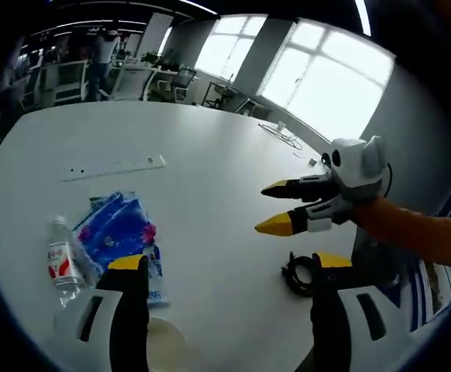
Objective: Arrange the tabletop items into an orderly group along one side of the table until the central work area is clear of visible clutter.
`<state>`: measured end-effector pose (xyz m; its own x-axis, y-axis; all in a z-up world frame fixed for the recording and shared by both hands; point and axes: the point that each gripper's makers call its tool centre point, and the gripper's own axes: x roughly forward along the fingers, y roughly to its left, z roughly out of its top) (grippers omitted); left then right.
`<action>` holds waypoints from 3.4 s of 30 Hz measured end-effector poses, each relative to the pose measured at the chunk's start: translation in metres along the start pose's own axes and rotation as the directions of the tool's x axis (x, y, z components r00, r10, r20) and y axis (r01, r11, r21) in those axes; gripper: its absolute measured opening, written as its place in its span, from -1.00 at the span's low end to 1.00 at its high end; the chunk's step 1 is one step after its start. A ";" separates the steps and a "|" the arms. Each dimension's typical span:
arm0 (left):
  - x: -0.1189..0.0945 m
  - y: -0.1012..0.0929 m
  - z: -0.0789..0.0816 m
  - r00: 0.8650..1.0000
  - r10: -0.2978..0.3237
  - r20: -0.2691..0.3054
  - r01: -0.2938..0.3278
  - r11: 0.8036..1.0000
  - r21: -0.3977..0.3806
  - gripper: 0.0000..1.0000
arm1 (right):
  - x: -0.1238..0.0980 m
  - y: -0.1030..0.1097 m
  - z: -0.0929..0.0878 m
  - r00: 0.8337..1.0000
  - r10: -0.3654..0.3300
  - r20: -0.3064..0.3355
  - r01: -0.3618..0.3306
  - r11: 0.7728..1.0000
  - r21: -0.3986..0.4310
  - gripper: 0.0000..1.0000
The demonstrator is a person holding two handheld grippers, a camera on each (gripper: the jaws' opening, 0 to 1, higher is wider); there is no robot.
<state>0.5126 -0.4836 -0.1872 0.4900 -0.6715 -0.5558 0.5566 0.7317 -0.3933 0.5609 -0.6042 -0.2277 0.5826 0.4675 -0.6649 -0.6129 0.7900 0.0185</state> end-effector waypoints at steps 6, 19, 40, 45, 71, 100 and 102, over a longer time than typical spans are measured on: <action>-0.016 0.031 0.006 0.998 0.050 0.035 -0.049 0.998 -0.035 0.78 | 0.025 0.012 0.018 0.999 0.039 -0.005 -0.039 0.999 -0.030 0.04; -0.036 0.089 0.003 0.988 0.137 0.066 -0.131 0.988 -0.087 0.78 | 0.079 0.029 0.036 0.994 0.097 -0.051 -0.101 0.991 -0.082 0.01; -0.045 0.142 -0.010 0.972 0.220 0.078 -0.209 0.970 -0.126 0.76 | 0.165 0.042 0.044 0.987 0.131 -0.095 -0.139 0.987 -0.087 -0.32; -0.041 0.149 -0.014 0.971 0.227 0.069 -0.218 0.969 -0.119 0.75 | 0.175 0.039 0.039 0.987 0.117 -0.111 -0.126 0.989 -0.078 -0.62; -0.024 0.143 -0.016 0.972 0.229 0.045 -0.224 0.969 -0.106 0.51 | 0.166 0.032 0.033 0.993 0.094 -0.070 -0.089 0.994 0.066 -1.00; 0.038 0.127 -0.012 0.976 0.214 -0.031 -0.216 0.970 -0.113 -0.49 | 0.088 0.022 0.060 0.992 0.063 0.107 -0.087 0.969 0.229 -1.00; 0.040 0.124 -0.007 0.977 0.215 -0.011 -0.214 0.970 -0.115 -0.58 | 0.082 0.019 0.058 0.992 0.057 0.112 -0.082 0.969 0.234 -1.00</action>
<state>0.5964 -0.4192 -0.2631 0.5910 -0.4977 -0.6349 0.3579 0.8671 -0.3465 0.6283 -0.5277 -0.2383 0.6029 0.5528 -0.5753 -0.5162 0.8201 0.2470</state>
